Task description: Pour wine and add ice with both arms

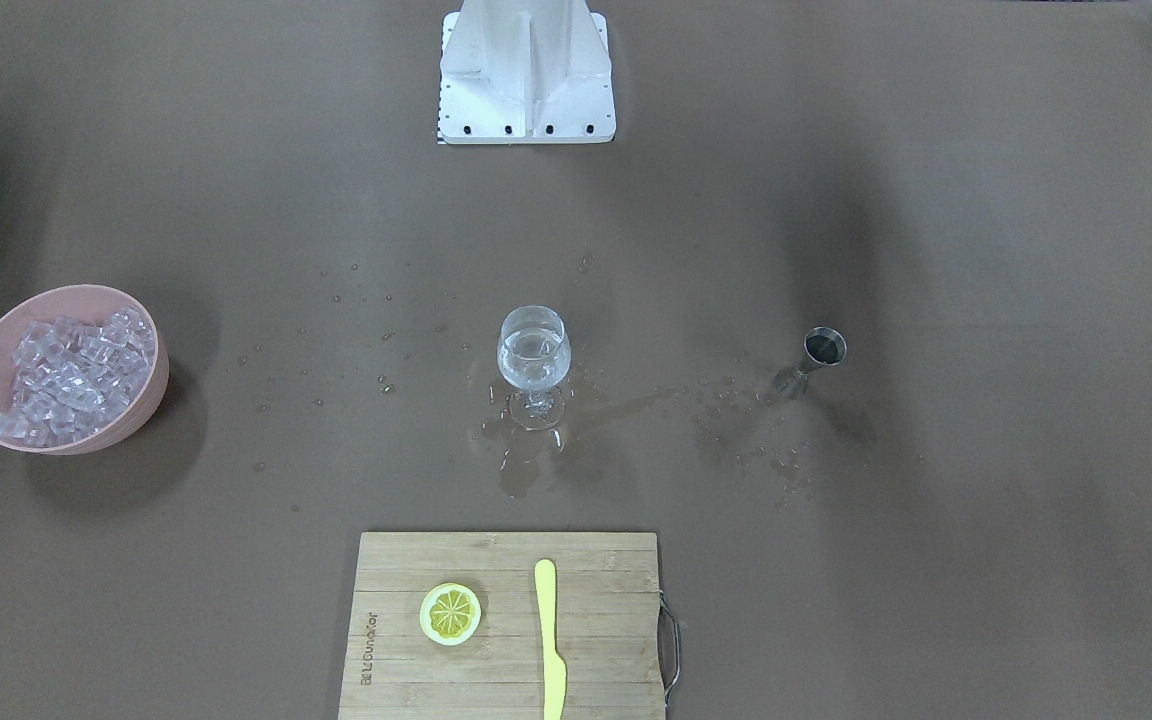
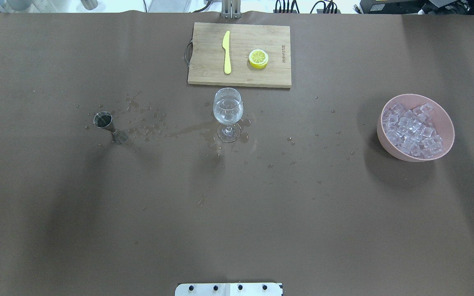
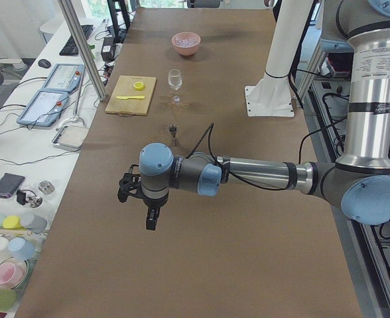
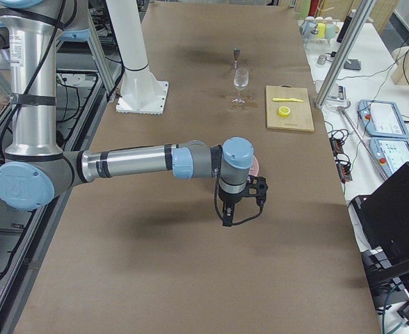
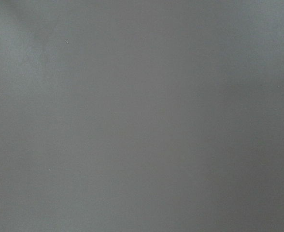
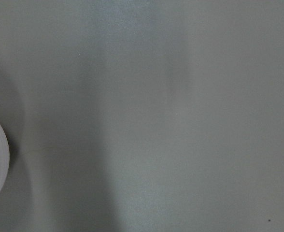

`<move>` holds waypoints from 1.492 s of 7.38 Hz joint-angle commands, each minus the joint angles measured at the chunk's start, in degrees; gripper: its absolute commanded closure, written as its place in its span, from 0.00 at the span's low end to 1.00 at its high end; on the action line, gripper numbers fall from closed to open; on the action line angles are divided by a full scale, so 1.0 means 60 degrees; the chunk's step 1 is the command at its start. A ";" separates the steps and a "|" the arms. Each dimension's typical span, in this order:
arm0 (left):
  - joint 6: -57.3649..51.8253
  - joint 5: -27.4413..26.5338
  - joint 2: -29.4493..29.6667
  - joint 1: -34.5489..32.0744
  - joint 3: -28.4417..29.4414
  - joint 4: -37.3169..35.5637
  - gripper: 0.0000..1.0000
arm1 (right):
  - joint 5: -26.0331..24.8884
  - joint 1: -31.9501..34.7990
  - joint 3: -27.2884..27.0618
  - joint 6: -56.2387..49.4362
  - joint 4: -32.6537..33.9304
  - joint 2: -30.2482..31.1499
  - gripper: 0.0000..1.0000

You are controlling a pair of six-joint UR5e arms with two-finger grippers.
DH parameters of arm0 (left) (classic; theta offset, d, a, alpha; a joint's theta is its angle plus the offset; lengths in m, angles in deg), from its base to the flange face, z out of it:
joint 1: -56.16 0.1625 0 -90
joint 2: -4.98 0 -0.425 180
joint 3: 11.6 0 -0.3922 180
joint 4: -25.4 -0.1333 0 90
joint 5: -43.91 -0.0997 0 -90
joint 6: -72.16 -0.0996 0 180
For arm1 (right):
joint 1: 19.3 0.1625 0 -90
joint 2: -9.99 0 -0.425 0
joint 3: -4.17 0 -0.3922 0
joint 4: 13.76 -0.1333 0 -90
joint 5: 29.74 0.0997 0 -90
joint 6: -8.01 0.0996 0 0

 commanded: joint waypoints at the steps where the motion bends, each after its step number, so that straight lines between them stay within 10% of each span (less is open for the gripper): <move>1: 0.0057 0.0007 -0.0037 0.0050 0.0035 0.0390 0.02 | 0.0000 0.0008 -0.0022 0.0003 0.0000 0.0000 0.00; 11: 0.0000 -0.0022 0.0051 0.0519 -0.0198 0.0743 0.02 | 0.0014 0.0008 -0.0095 -0.0012 -0.0015 -0.0059 0.00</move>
